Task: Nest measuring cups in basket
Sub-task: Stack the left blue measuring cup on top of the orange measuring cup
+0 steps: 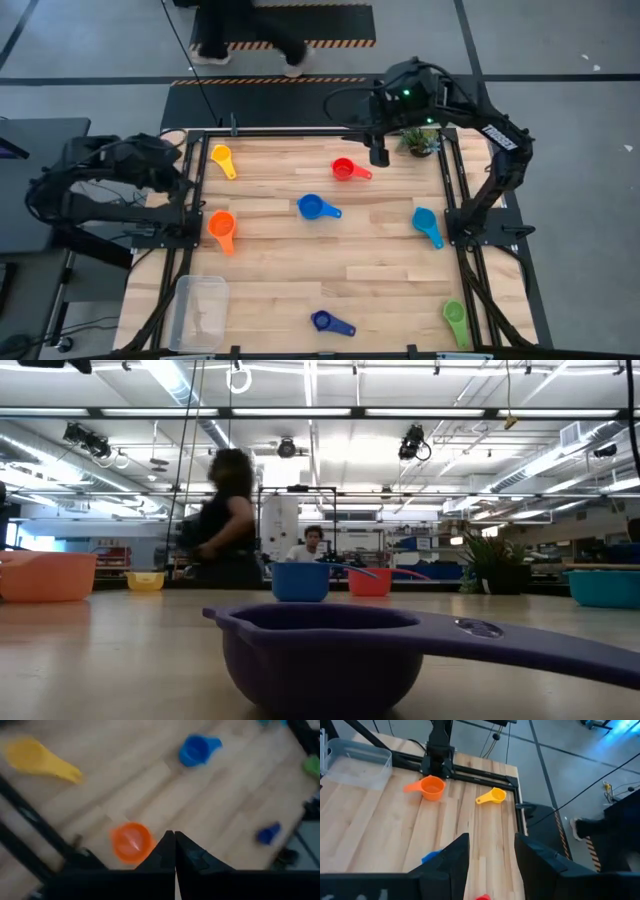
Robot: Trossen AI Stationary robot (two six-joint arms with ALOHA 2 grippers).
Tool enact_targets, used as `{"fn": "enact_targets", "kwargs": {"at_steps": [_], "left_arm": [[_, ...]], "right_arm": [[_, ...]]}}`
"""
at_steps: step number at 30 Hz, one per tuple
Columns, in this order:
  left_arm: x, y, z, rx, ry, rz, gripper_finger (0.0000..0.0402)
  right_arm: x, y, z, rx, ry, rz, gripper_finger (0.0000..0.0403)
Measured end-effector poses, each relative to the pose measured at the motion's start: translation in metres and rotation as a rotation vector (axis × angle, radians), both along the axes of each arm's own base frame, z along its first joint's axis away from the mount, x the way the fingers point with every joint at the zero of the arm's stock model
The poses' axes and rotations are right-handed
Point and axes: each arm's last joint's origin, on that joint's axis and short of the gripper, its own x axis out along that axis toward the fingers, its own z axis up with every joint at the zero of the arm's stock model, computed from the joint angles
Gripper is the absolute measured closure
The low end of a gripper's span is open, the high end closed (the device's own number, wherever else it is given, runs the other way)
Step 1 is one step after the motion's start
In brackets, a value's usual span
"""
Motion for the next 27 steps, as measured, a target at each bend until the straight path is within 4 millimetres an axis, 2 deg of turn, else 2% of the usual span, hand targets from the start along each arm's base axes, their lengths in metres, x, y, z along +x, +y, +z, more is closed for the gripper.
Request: {"fn": "enact_targets", "kwargs": {"at_steps": [3,6,13,17,23,27], "left_arm": [[0.013,0.0,-0.005,-0.093,0.052,-0.015,0.04],[0.026,0.002,-0.015,-0.172,0.11,0.052,0.0396],[0.052,0.005,-0.039,-0.262,0.249,0.082,0.0375],[0.062,0.005,-0.062,-0.336,0.355,0.074,0.0353],[0.071,0.006,-0.105,-0.412,0.512,0.164,0.0308],[0.077,0.007,-0.131,-0.439,0.518,0.221,0.0287]], "right_arm": [[-0.004,0.001,0.003,-0.003,-0.012,0.001,0.024],[-0.005,0.002,0.003,-0.002,-0.01,0.001,0.024],[-0.007,0.002,0.002,0.002,0.008,0.001,0.024],[-0.007,0.002,0.002,0.002,0.007,0.001,0.024],[-0.007,0.002,0.002,0.002,0.008,0.0,0.024],[-0.007,0.002,0.002,0.002,0.008,0.0,0.024]]}}
